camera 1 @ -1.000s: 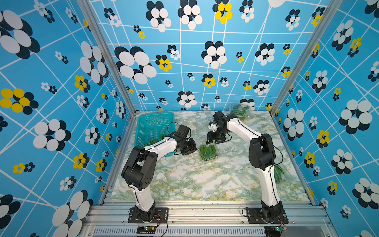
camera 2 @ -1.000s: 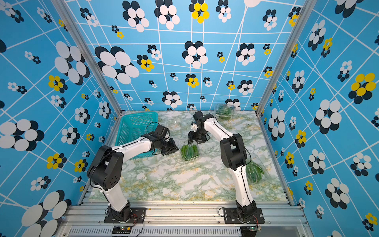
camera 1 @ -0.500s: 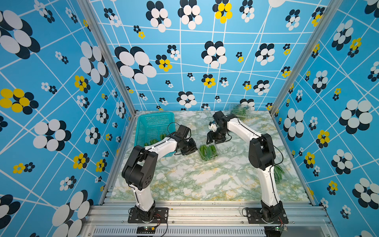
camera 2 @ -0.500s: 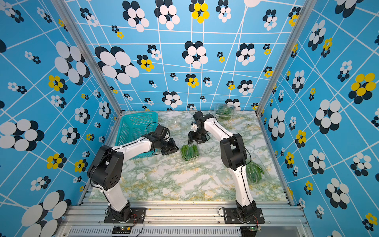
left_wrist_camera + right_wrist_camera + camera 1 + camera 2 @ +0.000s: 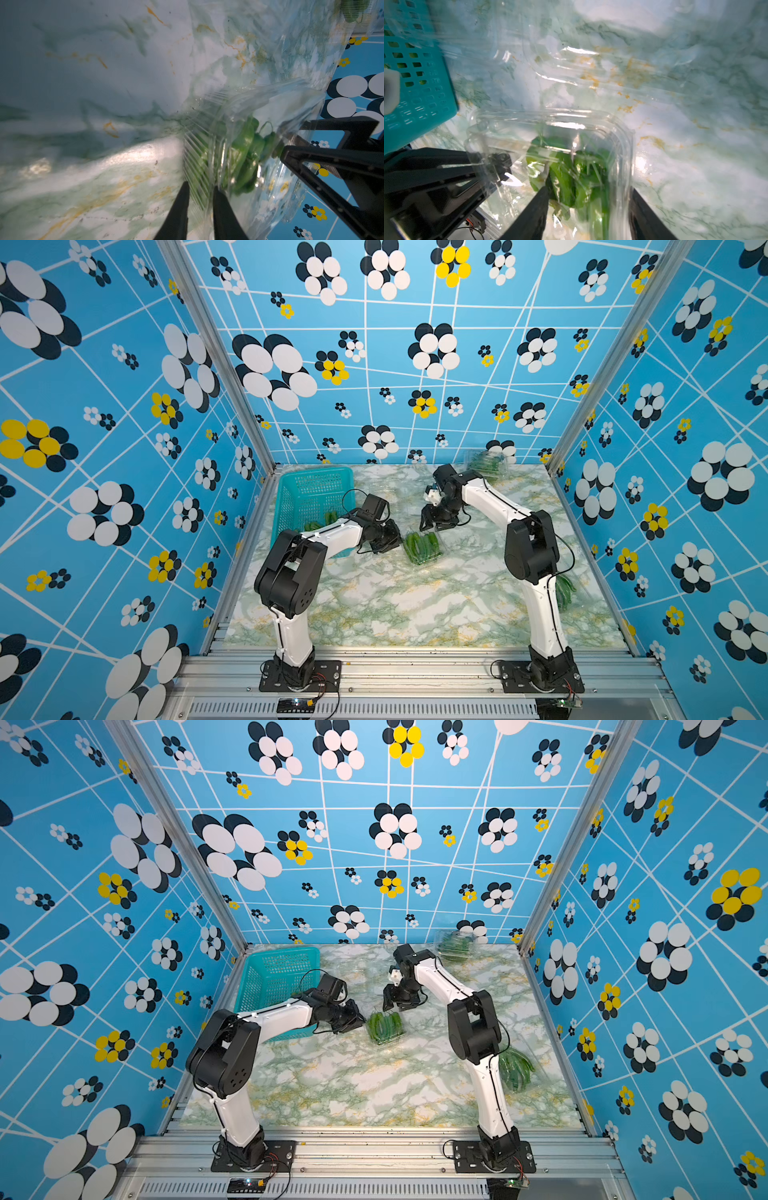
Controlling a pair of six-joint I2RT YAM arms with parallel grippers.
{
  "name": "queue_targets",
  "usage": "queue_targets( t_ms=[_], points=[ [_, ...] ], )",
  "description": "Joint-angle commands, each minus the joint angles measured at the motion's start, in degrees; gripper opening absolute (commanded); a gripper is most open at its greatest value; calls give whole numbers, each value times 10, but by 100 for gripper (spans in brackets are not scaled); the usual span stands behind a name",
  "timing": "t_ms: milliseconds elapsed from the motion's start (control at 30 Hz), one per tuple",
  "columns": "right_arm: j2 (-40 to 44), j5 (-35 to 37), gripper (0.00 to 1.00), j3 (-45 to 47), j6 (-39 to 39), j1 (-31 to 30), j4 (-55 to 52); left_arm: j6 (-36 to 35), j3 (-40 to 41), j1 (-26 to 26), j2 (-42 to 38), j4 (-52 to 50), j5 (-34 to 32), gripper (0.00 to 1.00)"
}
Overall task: Take small green peppers out of containers
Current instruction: Open the packing box at the center of the board.
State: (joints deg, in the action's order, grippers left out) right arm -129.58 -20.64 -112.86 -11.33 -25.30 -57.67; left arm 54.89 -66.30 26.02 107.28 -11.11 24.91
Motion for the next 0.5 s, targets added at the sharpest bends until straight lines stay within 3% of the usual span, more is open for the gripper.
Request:
queue_targets(
  t_ms=[0,267,467],
  points=[
    [4,-31,60,5,6,-3,-3,4,-22,9,39,21,6,24],
    [5,-7,61,-26,26,-1,-18,-4,-44,10,35,-30,-9,6],
    [20,-6,64,-64,12,34,13,-5,-45,10,9,-79,-33,2]
  ],
)
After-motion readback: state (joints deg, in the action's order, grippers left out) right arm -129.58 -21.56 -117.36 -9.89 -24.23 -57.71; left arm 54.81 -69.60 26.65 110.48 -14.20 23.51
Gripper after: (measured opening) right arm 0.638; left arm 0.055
